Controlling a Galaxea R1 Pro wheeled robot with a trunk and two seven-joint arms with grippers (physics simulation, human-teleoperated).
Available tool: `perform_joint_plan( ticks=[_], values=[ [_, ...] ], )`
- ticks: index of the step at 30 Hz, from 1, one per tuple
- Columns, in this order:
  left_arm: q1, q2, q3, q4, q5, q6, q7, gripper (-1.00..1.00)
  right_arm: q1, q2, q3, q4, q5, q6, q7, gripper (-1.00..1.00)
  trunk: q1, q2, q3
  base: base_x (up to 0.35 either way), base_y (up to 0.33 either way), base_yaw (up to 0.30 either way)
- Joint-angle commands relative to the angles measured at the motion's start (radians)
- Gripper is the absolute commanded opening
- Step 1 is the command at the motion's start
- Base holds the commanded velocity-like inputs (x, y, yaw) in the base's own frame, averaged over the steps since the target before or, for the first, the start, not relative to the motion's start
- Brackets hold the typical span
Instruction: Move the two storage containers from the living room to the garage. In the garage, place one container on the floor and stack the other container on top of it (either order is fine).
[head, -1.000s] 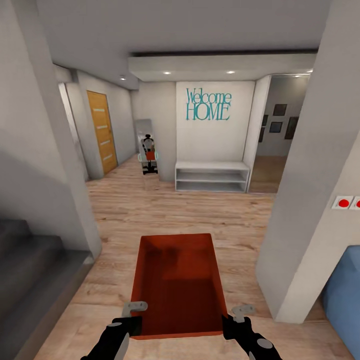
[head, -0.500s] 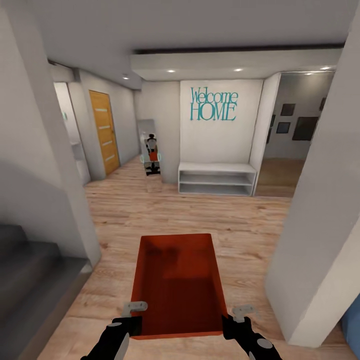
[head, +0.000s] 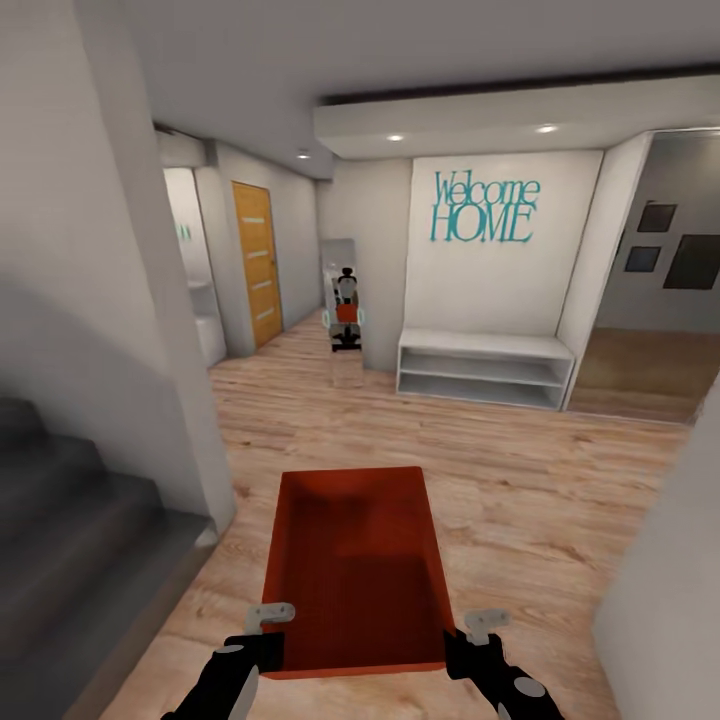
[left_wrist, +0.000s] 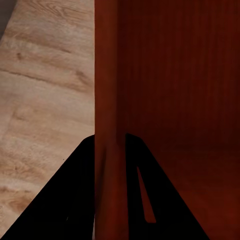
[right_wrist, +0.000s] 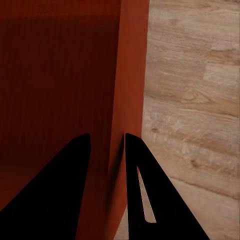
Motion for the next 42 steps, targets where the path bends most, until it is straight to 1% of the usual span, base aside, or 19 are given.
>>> perform_joint_plan(
  ticks=[1,6,32,37,42],
  values=[
    [-0.001,0.014,0.017,-0.001,-0.022,0.009,0.019,-1.00,0.000,-0.002,0.013,-0.004,0.006,0.004,0.002,-1.00,0.001,-0.001,-0.001,0.324,0.000,0.259],
    [-0.001,0.014,0.017,-0.001,-0.022,0.009,0.019,-1.00,0.000,-0.002,0.013,-0.004,0.007,0.004,0.002,-1.00,0.001,-0.001,-0.001,0.324,0.000,0.111],
    [-0.001,0.014,0.017,-0.001,-0.020,0.009,0.019,-1.00,0.000,-0.002,0.013,-0.004,0.006,0.004,0.002,-1.00,0.001,-0.001,-0.001,0.324,0.000,0.002],
    [-0.001,0.024,0.018,-0.001,-0.018,0.009,0.019,-1.00,0.000,-0.002,0.013,-0.004,0.007,0.004,0.002,-1.00,0.001,-0.001,-0.001,0.324,0.000,0.000],
    [-0.001,0.026,0.017,-0.001,-0.018,0.009,0.019,-1.00,0.000,-0.002,0.013,-0.004,0.008,0.004,0.002,-1.00,0.001,-0.001,-0.001,0.324,0.000,0.000]
  ],
)
